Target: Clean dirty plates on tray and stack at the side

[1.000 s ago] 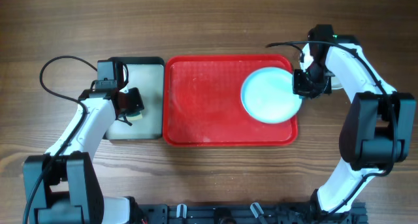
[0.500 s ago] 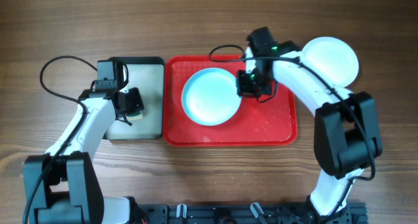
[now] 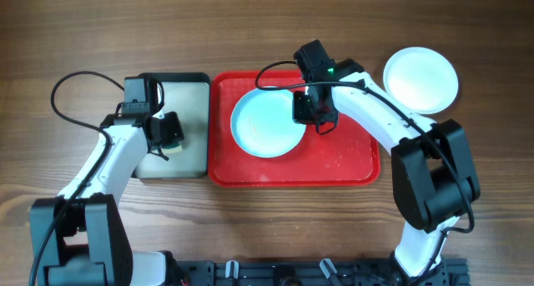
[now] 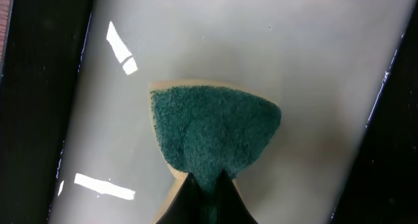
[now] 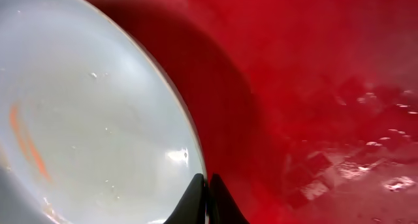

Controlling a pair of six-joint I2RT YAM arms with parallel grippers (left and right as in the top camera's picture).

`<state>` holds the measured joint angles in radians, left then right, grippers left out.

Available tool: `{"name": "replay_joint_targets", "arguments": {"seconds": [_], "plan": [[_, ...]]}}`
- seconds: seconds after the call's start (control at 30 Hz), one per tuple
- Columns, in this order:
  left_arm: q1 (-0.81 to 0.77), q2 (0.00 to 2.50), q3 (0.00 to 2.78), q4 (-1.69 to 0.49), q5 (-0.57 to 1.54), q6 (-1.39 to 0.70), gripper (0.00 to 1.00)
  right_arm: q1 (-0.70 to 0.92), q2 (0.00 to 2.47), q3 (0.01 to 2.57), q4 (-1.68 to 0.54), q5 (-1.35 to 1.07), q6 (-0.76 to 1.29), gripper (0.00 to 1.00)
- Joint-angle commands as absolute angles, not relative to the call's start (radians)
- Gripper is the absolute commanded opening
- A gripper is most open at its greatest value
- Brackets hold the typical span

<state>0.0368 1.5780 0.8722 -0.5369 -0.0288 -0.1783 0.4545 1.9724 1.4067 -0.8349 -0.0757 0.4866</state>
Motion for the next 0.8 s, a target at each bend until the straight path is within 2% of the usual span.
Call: {"name": "replay_joint_targets", "arguments": {"seconds": [0.0, 0.1, 0.13, 0.17, 0.2, 0.27, 0.37, 0.43, 0.7, 0.77], "plan": [[0.042, 1.558, 0.864, -0.530, -0.019, -0.188, 0.04, 0.453, 1.958, 1.398, -0.847, -0.010, 0.508, 0.04], [0.042, 1.558, 0.864, -0.530, -0.019, -0.188, 0.04, 0.453, 1.958, 1.398, -0.865, -0.010, 0.488, 0.05], [0.042, 1.558, 0.864, -0.530, -0.019, -0.188, 0.04, 0.453, 1.958, 1.398, -0.862, -0.009, 0.466, 0.11], [0.042, 1.558, 0.864, -0.530, -0.019, -0.188, 0.04, 0.453, 1.958, 1.398, -0.859, -0.004, 0.447, 0.28], [0.042, 1.558, 0.864, -0.530, -0.019, -0.188, 0.04, 0.453, 1.958, 1.398, -0.848, 0.004, 0.439, 0.38], [0.042, 1.558, 0.864, -0.529, -0.019, -0.188, 0.04, 0.453, 1.958, 1.398, -0.803, 0.009, 0.372, 0.43], [0.042, 1.558, 0.864, -0.522, 0.004, -0.188, 0.04, 0.453, 1.958, 1.398, -0.758, 0.013, 0.332, 0.42], [0.041, 1.558, 0.864, -0.520, 0.004, -0.188, 0.04, 0.453, 1.958, 1.398, -0.756, 0.030, 0.333, 0.34], [0.041, 1.558, 0.864, -0.519, 0.004, -0.188, 0.04, 0.453, 1.993, 1.398, -0.760, 0.046, 0.333, 0.26], [0.041, 1.558, 0.864, -0.519, 0.004, -0.188, 0.04, 0.453, 2.009, 1.398, -0.760, 0.046, 0.326, 0.18]]}}
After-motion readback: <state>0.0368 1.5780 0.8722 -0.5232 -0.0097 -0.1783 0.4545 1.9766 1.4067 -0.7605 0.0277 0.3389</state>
